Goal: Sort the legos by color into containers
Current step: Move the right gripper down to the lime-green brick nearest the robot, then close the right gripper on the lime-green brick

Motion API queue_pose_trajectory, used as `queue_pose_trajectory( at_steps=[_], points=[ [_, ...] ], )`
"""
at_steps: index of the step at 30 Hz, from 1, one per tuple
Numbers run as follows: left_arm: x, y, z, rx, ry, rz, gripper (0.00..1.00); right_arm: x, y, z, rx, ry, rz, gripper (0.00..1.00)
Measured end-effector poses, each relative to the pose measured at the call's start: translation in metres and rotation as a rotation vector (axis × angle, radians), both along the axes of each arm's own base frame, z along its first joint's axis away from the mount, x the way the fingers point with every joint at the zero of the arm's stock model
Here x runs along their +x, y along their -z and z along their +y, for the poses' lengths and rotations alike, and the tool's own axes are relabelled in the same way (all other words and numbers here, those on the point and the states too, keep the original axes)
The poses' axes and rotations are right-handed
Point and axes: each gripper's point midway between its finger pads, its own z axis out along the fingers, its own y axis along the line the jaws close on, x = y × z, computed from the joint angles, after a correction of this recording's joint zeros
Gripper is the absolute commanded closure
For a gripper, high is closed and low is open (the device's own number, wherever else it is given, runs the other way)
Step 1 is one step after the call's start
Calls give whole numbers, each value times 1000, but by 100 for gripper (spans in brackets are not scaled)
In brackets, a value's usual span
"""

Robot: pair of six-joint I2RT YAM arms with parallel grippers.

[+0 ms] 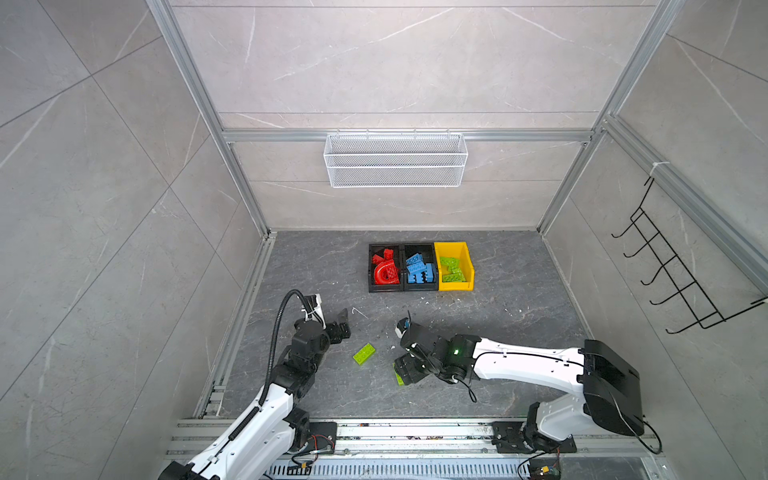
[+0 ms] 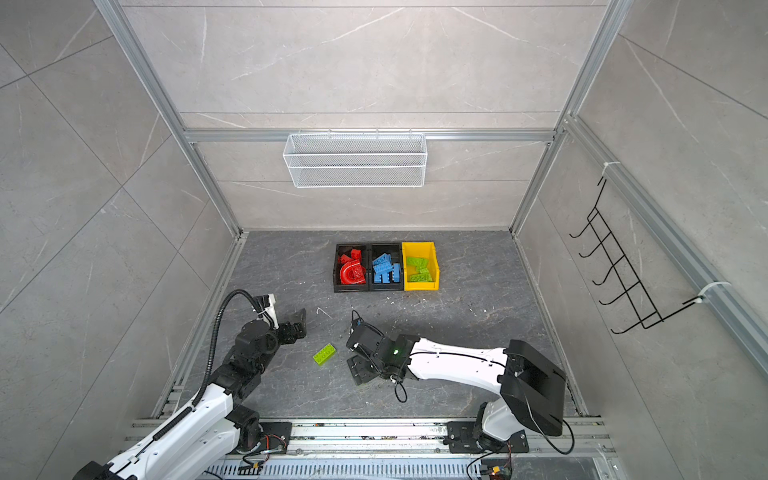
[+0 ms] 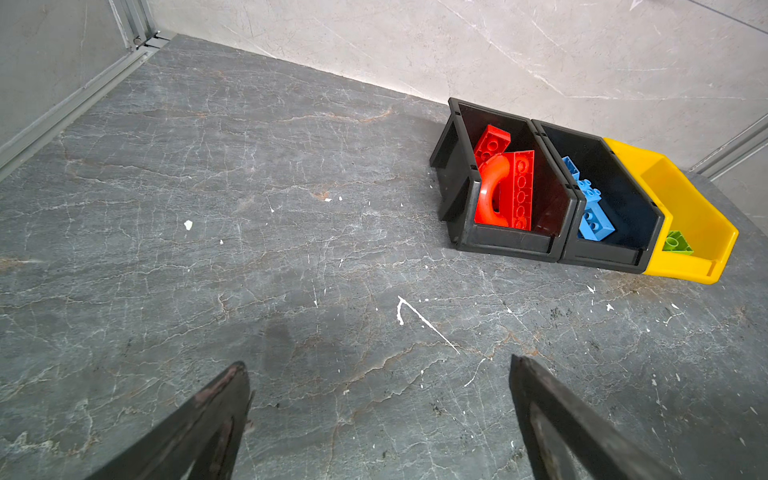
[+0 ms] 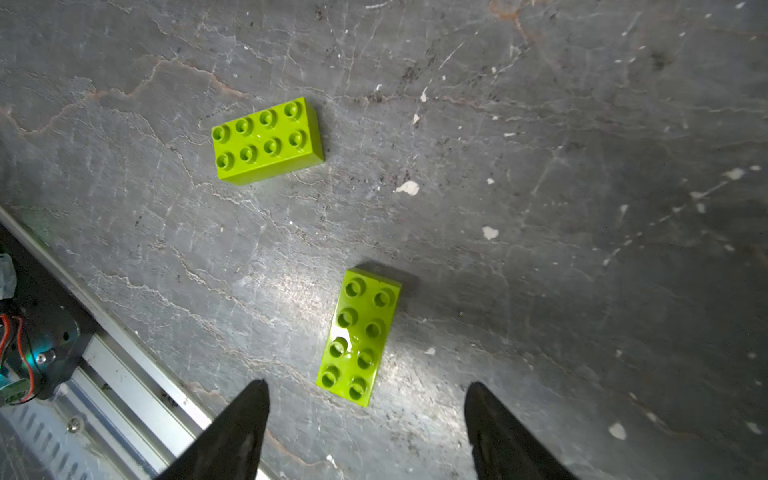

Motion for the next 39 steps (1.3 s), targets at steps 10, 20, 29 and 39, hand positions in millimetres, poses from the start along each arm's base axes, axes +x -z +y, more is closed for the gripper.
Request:
queue_pose_trajectory(
  at_steps=[10,20,29,39],
  points=[
    [0,1,0,2,0,4,1,-18,37,5,-90,-27,36,27],
    [-1,0,1,1,0,2,1,-24,61,7,-169,-40,26,34],
    [-2,-1,1,0,0,0,1,-18,60,9,-171,-27,-2,45],
    [-2,-1,1,0,0,0,1,-13,58,13,-157,-21,-27,67]
  ],
)
